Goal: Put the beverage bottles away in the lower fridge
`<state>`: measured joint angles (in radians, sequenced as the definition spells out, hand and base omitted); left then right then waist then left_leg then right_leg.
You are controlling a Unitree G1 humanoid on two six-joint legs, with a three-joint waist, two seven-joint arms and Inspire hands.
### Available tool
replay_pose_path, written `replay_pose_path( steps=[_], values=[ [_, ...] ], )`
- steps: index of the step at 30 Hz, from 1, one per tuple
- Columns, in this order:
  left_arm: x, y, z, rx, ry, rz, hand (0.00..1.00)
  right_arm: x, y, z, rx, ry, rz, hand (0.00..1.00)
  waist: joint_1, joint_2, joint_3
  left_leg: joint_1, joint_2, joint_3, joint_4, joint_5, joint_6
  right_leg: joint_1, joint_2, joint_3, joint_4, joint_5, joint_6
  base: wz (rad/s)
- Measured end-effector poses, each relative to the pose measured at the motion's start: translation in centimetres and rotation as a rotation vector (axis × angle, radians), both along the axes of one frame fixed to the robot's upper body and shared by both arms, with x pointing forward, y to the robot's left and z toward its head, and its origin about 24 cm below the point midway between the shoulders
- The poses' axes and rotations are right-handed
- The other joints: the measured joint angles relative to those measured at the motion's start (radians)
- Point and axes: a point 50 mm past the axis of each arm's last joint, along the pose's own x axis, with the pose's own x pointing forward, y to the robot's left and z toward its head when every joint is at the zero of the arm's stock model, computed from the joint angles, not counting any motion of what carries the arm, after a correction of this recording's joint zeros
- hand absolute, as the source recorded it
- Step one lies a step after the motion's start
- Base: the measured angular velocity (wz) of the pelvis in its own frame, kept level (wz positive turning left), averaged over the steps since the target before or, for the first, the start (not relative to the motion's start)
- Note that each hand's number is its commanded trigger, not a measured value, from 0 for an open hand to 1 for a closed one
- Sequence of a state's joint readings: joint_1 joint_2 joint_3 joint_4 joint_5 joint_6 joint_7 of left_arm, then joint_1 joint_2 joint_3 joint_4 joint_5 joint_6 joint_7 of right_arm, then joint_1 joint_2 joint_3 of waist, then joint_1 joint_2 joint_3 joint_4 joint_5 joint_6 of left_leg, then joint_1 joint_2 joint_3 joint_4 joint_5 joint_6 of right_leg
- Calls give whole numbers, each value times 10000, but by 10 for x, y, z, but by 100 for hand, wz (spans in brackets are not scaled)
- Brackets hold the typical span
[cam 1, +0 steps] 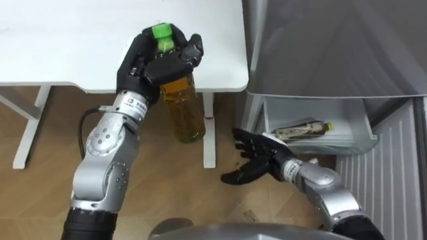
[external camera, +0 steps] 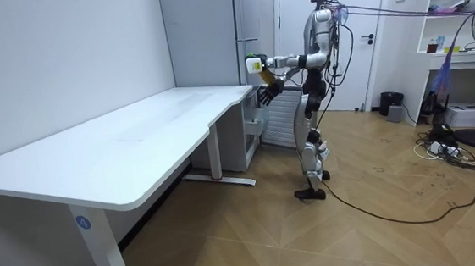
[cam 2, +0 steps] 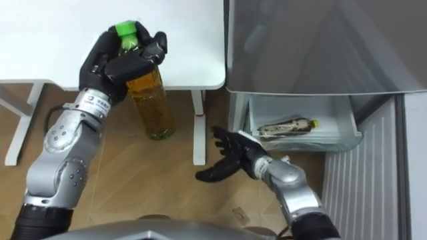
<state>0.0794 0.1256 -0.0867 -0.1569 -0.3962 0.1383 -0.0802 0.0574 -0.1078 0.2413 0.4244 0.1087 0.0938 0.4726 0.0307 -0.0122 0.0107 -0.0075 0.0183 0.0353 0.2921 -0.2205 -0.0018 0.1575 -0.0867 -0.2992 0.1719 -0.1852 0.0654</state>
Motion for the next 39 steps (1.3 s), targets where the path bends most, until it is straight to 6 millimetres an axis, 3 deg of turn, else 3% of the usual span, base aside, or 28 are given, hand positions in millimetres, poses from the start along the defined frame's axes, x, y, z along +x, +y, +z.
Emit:
replay_pose_path(
  steps=[5, 12, 19, 39],
  values=[
    [0, -4, 1, -46, -123, -274, 100, 6, 12, 17, 1888, -386, 242, 0, 44, -102, 72, -92, -9, -47, 134, -1, -2, -37, 2, -34, -13, 2, -4, 5],
    [-2, -13, 1, 661, -387, -811, 100, 3, 23, 22, 2527, -451, 1109, 0, 74, -90, 95, -149, -14, -54, 139, -1, -2, -75, -1, -35, -14, 2, -3, 1],
    [-10, -30, -14, 994, 136, -1838, 100, 3, 30, 36, 3671, -746, 1888, 0, 25, -48, 116, -147, -31, -115, 131, -1, -1, -20, -3, -86, -22, 2, -3, 2],
    [-16, -40, -18, 1231, 142, -2532, 100, 0, 28, 36, 4400, -411, 1714, 0, 65, -28, 119, -156, -26, -54, 138, 4, 0, -120, -10, -20, 1, 2, -3, 0]
  ],
)
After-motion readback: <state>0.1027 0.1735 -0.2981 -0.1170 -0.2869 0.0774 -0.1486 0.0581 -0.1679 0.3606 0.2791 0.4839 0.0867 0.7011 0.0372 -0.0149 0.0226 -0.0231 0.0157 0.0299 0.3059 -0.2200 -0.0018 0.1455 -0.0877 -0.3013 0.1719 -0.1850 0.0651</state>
